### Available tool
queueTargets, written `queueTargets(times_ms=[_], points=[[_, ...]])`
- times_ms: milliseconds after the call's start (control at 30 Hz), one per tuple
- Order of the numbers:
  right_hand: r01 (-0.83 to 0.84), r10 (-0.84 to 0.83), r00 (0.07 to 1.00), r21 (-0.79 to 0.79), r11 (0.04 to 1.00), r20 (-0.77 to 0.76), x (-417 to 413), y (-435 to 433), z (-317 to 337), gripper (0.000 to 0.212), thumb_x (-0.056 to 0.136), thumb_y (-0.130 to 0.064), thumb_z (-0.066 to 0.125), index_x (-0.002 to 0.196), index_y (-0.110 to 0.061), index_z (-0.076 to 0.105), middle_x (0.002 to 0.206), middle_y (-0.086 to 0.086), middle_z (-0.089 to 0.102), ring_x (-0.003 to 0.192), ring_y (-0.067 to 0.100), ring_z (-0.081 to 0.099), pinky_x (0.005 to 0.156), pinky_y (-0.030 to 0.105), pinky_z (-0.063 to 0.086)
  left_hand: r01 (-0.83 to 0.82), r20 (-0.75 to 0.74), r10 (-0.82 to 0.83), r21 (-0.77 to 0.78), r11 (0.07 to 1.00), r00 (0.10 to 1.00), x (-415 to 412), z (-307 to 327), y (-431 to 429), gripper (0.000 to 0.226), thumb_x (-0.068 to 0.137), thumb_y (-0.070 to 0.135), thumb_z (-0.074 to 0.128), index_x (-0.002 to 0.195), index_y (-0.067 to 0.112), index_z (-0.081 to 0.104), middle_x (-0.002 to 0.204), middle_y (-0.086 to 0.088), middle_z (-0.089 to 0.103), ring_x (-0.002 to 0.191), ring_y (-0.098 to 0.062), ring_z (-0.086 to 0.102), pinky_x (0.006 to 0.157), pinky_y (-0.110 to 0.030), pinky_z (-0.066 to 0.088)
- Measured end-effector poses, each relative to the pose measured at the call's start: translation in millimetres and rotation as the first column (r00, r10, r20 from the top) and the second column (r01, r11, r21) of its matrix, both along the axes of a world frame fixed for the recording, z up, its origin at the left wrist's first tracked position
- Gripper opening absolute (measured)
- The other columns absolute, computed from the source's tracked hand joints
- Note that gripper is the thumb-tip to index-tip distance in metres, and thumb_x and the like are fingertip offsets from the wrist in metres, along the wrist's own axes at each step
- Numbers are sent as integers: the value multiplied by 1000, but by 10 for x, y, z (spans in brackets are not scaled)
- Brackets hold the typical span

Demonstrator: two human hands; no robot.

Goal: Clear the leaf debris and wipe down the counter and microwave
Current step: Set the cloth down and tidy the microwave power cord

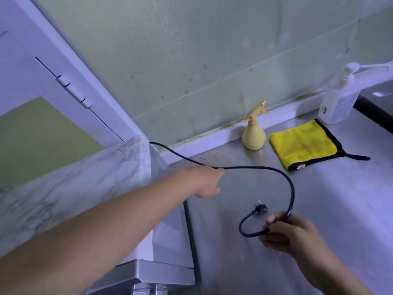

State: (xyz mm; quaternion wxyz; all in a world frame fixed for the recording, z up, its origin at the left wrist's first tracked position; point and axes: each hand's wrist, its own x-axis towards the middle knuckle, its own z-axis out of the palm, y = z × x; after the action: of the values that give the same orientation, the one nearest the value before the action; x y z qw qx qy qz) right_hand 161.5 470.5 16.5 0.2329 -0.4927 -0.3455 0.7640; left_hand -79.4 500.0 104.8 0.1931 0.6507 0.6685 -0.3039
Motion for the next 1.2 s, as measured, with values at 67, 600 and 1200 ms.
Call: queueTargets(times_ms=[67, 600, 1200], points=[[12, -8, 1000, -123, 992, 28, 2, -274, -256, 18, 88, 17, 55, 89, 0, 58, 73, 22, 67, 54, 32, 67, 49, 33, 57, 18, 30, -16, -66, 998, 999, -17, 87, -264, 49, 102, 38, 45, 150, 28, 38, 151, -5, 45, 135, -28, 45, 109, -39, 39], [-460, 44, 739, 457, 761, 672, -814, 797, -496, 9, 84, -22, 62, 81, -18, 69, 82, 0, 71, 86, 27, 66, 73, 33, 51, -353, 312, 190, 631, 691, 931, -599, 461, -902, 15, 89, 31, 57, 95, 29, 71, 95, 13, 72, 96, -19, 65, 86, -36, 52], [-886, 70, 395, 360, 293, 916, -1879, 2110, -862, 20, 89, -12, 59, 90, -22, 75, 90, 3, 67, 77, 23, 59, 60, 25, 42, -348, 285, 210, 633, 692, 935, -683, 351, -874, 13, 83, 36, 52, 85, 33, 64, 82, 17, 68, 81, -17, 59, 69, -27, 37]])
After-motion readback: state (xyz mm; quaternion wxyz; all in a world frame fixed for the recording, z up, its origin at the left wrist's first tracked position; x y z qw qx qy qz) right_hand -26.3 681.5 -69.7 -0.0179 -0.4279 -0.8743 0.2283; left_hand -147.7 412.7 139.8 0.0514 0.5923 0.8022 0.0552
